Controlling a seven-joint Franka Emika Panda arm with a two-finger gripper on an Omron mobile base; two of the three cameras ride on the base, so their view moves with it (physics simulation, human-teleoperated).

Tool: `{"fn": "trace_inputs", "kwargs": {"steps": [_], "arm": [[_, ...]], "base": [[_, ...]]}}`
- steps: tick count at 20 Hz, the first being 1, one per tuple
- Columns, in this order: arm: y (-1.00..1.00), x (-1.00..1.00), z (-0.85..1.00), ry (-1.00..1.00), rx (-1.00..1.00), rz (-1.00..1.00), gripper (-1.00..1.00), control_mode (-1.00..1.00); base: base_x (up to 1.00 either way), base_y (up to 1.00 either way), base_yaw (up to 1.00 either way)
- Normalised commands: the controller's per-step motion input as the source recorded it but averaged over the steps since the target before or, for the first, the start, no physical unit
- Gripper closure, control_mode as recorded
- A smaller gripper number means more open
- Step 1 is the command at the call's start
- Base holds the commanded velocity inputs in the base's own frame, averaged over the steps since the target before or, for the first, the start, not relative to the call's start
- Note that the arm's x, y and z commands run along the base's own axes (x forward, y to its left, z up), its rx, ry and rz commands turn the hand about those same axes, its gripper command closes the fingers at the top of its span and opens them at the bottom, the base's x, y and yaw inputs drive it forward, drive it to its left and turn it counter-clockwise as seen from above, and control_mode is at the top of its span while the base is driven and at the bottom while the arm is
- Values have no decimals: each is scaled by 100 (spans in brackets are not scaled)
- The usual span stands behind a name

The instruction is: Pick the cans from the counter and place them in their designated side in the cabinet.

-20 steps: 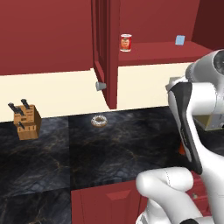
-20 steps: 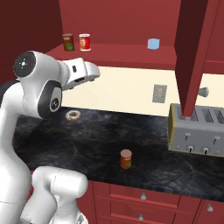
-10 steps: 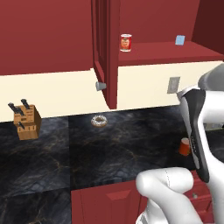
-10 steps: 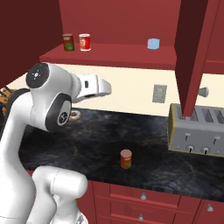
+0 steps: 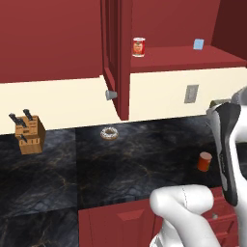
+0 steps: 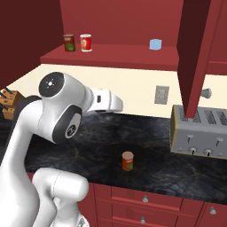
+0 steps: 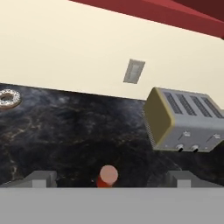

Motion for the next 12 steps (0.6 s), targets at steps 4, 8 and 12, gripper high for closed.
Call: {"fn": "trace_inputs", "kwargs": {"steps": [4,8,12], "arm": [[-1,-4,-9,0,6,-6,-100,-100],[-16,-21,-24,2,1,-10,-100,-100],[-17,-23,-27,4,6,-8,-100,-100]], "base": [[0,0,0],[0,0,0],[0,0,0]]}}
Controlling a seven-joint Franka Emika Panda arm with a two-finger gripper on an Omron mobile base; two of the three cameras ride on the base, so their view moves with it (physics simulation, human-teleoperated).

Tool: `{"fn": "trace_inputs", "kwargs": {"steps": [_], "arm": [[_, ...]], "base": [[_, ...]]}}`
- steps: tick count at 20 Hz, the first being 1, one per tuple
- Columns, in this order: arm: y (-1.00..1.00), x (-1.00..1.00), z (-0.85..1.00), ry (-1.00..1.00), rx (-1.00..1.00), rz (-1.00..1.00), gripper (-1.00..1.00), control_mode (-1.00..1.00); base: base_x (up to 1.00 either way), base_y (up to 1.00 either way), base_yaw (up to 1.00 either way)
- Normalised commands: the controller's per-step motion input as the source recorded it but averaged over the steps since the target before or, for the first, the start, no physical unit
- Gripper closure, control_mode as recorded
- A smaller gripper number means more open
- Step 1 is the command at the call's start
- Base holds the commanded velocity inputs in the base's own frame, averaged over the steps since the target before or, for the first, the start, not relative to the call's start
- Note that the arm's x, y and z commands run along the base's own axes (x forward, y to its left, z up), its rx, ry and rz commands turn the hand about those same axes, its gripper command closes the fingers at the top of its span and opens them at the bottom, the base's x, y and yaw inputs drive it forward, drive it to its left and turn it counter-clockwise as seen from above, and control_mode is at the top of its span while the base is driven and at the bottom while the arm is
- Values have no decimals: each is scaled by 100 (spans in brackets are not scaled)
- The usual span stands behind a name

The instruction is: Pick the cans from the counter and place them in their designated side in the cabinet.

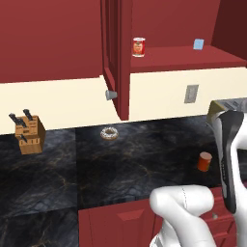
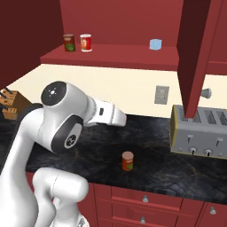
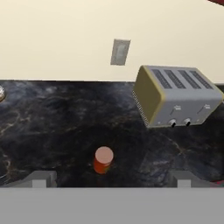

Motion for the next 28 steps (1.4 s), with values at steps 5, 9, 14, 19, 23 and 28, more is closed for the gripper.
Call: {"fn": "trace_inputs", "kwargs": {"steps": [5,9,14,19,23,28], "arm": [[-12,-22,-19,2,8,-6,-100,-100],[0,-19,1,0,8,-6,-100,-100],[0,-14,5,3,6,-6,-100,-100],[3,-13,0,2,7,-6,-100,-100],[13,-5,0,1,7,-3,-100,-100],[6,-11,-1,1,4,-3,-100,-100]], "base": [[0,0,0],[0,0,0],[0,0,0],[0,0,0],[0,0,0],[0,0,0]]}}
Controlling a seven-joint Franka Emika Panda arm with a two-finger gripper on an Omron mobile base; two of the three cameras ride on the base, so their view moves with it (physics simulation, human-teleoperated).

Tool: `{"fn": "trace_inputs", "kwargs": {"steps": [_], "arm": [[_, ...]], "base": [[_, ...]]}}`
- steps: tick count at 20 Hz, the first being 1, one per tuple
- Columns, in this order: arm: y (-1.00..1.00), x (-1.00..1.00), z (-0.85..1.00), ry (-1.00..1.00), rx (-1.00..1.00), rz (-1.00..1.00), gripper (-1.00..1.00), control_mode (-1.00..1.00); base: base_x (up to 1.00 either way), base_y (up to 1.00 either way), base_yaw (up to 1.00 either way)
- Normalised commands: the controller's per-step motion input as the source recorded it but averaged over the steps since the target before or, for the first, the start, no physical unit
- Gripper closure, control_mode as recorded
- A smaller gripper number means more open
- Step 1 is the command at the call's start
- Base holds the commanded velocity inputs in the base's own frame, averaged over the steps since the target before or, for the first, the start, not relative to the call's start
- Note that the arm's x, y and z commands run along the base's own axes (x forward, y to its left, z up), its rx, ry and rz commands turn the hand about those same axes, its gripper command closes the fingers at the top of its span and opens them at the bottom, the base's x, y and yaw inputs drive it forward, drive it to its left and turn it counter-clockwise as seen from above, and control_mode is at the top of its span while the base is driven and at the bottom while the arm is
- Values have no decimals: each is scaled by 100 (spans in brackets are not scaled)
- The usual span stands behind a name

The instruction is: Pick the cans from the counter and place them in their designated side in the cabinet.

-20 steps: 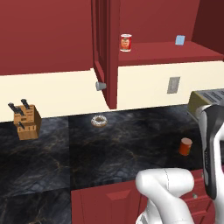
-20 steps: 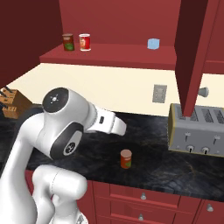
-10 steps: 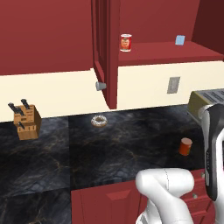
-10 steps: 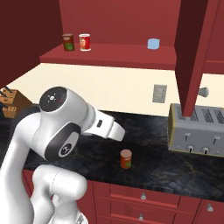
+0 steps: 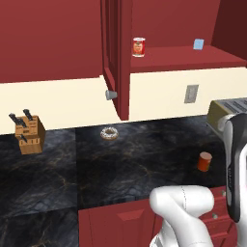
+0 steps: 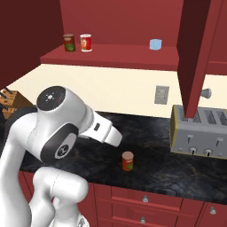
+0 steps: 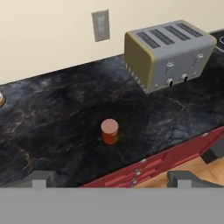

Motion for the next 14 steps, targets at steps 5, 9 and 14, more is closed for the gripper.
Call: {"fn": "trace_inputs", "kwargs": {"steps": [5,9,14], "arm": [[0,-12,-13,0,1,-2,-100,-100],[8,0,-10,0,0,0,-100,-100],[10,0,-4,0,0,0,-100,-100]], "base": [[0,0,0],[0,0,0],[0,0,0]]}}
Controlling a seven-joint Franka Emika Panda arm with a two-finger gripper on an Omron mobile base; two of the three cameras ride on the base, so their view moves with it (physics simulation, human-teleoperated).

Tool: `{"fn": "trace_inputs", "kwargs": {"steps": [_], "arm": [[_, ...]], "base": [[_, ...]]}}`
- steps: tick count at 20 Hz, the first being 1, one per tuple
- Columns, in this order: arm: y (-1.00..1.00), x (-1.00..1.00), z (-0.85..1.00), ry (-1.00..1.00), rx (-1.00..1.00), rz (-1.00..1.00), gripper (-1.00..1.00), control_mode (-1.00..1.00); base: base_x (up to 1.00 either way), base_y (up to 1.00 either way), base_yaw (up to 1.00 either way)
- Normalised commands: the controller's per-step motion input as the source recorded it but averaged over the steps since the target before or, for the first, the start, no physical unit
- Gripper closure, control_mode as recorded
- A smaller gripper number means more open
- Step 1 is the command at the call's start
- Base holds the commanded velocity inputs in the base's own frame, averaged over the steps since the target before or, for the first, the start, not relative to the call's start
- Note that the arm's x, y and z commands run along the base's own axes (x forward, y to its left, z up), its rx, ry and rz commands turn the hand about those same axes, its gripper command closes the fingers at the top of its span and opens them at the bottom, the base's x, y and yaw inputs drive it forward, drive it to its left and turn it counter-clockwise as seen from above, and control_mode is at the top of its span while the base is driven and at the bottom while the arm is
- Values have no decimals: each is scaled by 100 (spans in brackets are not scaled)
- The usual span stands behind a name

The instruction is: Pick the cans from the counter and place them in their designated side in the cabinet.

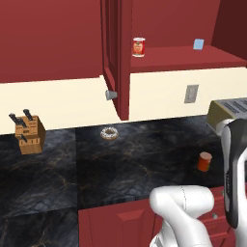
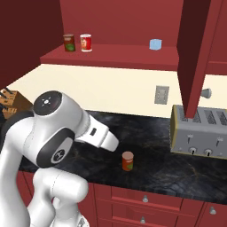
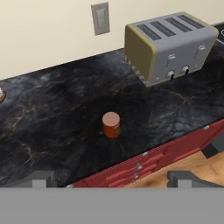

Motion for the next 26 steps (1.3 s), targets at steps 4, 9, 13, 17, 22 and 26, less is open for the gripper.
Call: {"fn": "trace_inputs", "kwargs": {"steps": [4,9,13,17,22,26], "arm": [[5,0,-10,0,0,0,-100,-100],[3,1,-16,0,0,0,-100,-100],[1,4,-11,0,0,0,-100,-100],[0,4,-6,7,0,1,-100,-100],[0,10,-8,9,0,1,-100,-100],[0,16,-12,0,0,0,-100,-100]], "base": [[0,0,0],[0,0,0],[0,0,0],[0,0,0],[0,0,0],[0,0,0]]}}
